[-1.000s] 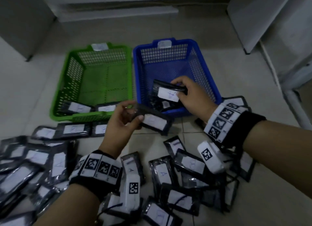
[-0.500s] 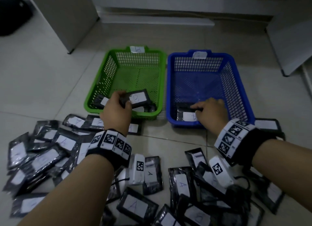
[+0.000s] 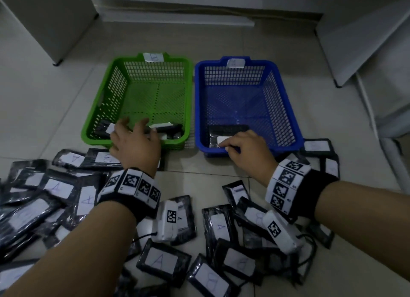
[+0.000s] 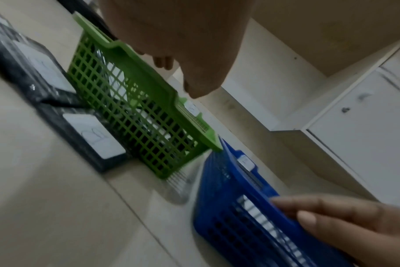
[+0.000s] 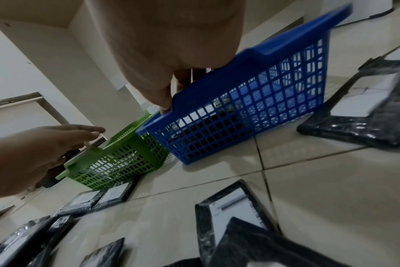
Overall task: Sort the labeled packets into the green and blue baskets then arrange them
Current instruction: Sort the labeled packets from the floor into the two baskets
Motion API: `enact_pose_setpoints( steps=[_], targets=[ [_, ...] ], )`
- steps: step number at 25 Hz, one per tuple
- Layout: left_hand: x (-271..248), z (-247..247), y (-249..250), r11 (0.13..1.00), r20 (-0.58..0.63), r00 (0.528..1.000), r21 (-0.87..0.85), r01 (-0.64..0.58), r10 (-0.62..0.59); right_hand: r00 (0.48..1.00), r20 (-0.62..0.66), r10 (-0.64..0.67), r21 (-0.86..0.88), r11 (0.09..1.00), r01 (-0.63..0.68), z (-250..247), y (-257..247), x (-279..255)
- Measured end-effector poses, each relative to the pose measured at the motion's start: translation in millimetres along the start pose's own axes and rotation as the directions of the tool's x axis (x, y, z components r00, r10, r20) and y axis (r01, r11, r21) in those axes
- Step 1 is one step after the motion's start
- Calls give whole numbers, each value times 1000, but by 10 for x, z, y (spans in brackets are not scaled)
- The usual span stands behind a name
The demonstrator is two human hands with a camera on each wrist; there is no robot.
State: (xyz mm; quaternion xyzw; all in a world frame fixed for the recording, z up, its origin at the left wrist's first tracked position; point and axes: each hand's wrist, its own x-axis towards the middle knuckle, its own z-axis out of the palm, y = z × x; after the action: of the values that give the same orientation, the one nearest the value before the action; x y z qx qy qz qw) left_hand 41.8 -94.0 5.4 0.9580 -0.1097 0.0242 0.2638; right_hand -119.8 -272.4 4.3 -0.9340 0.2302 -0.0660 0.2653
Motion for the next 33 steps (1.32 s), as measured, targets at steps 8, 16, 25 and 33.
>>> enact_pose_setpoints(
  steps=[8, 16, 25, 33],
  targets=[
    [-1059, 545, 176, 846, 417, 743, -356, -397, 524, 984, -175, -46, 60, 997, 57, -93, 444, -846],
    [-1218, 810, 316, 913, 721, 626, -22, -408, 297, 845, 453, 285, -104, 958, -267, 15, 467, -1315],
    [-777, 395, 186, 880, 784, 571, -426, 209, 244, 921, 214, 326, 513, 765, -389, -223, 456, -861],
    [-392, -84, -35, 633, 576, 796, -690, 351, 185, 970, 111, 217, 672, 702, -234, -254, -272, -291]
  ],
)
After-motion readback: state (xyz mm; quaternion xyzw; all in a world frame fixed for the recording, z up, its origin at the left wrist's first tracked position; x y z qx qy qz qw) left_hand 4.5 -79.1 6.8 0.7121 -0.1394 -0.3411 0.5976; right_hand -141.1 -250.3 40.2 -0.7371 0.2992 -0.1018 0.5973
